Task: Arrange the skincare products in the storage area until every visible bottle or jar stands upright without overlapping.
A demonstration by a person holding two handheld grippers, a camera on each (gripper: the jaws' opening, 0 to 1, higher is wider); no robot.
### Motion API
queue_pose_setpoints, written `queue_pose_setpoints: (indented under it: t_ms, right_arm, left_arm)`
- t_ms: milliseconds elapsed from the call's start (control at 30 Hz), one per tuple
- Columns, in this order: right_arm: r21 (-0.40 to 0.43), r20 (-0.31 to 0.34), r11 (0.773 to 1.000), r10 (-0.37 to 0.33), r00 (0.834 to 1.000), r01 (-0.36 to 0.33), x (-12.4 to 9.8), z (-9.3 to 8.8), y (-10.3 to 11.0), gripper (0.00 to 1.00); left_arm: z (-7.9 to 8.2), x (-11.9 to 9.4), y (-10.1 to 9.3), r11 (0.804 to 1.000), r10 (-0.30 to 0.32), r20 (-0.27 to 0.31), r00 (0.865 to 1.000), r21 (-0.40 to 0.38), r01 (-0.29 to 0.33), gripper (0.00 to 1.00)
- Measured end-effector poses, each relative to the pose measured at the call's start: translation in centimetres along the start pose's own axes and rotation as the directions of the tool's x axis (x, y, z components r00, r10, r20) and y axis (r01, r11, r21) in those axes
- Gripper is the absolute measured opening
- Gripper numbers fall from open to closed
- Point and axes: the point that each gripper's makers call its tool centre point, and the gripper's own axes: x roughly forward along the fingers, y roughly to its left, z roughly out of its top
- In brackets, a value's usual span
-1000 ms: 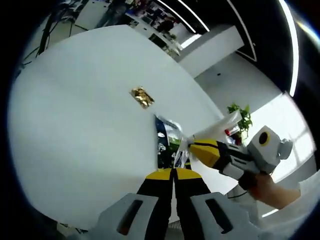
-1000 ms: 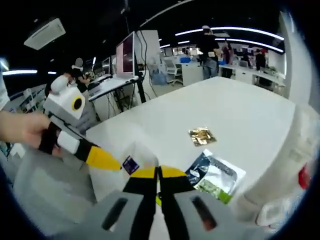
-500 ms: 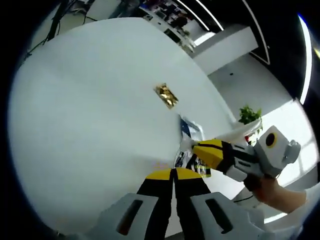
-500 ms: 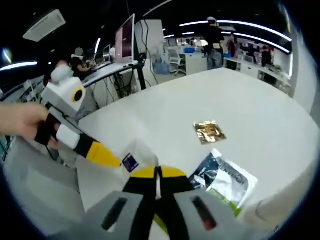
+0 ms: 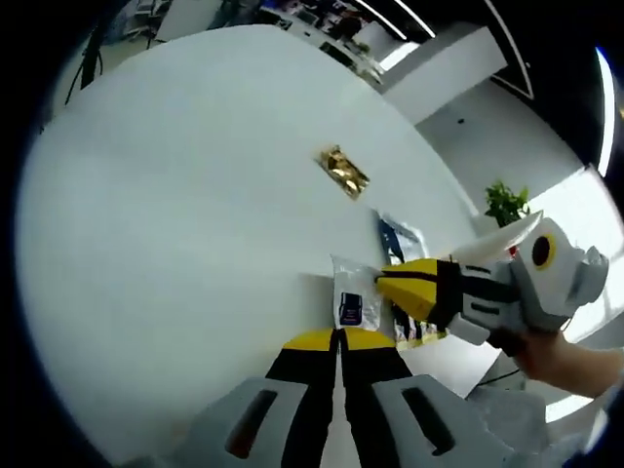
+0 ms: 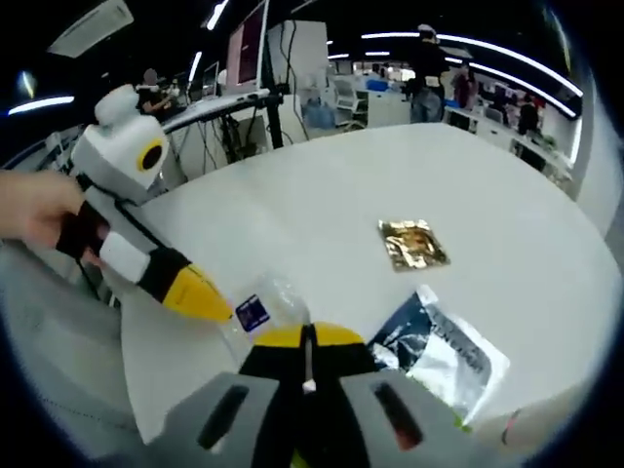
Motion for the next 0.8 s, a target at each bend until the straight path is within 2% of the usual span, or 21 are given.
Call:
queue_pose_setpoints:
  t_ms: [300,400,500,600,667,767,800]
  right_arm:
    - [-0.082,-0.025,0.997,-0.011,1.000,0.009,0.48,-0.55,-0.14,0.02]
    - [-0.117,-0.026,0.993,-0.017,1.000,0.014,0.51,-0.46,-0.18,0.02]
    - [-0.129,-0.027,0.992,-0.018,0.999,0.015,0.52,-0.42,-0.19,0.02]
    - [-0.142,-0.026,0.990,-0.019,0.999,0.015,0.54,-0.43,-0.20,0.02]
    - [-0.149,-0.026,0.989,-0.019,0.999,0.015,0.55,-0.45,-0.20,0.02]
    - [-0.154,-0.031,0.988,-0.014,0.999,0.009,0.57,-0.56,-0.23,0.02]
    - [-0.152,-0.031,0.988,-0.014,0.999,0.009,0.58,-0.56,-0.25,0.02]
  left_arm:
    - [0.15,0.28,0.21,0.988,0.048,-0.016,0.999,0.149,-0.046,0.00]
    - [0.20,0.33,0.24,0.986,0.053,-0.018,0.998,0.162,-0.050,0.00]
    - [0.26,0.30,0.30,0.975,0.063,-0.020,0.998,0.214,-0.057,0.00]
    - [0.30,0.23,0.25,0.942,0.080,-0.030,0.996,0.330,-0.066,0.00]
    - [0.42,0.15,0.17,0.908,0.092,-0.033,0.995,0.412,-0.070,0.01]
    - [0.70,-0.03,0.15,0.846,0.122,-0.029,0.992,0.526,-0.089,0.04]
    - [0.80,-0.09,0.00,0.812,0.130,-0.030,0.991,0.577,-0.089,0.05]
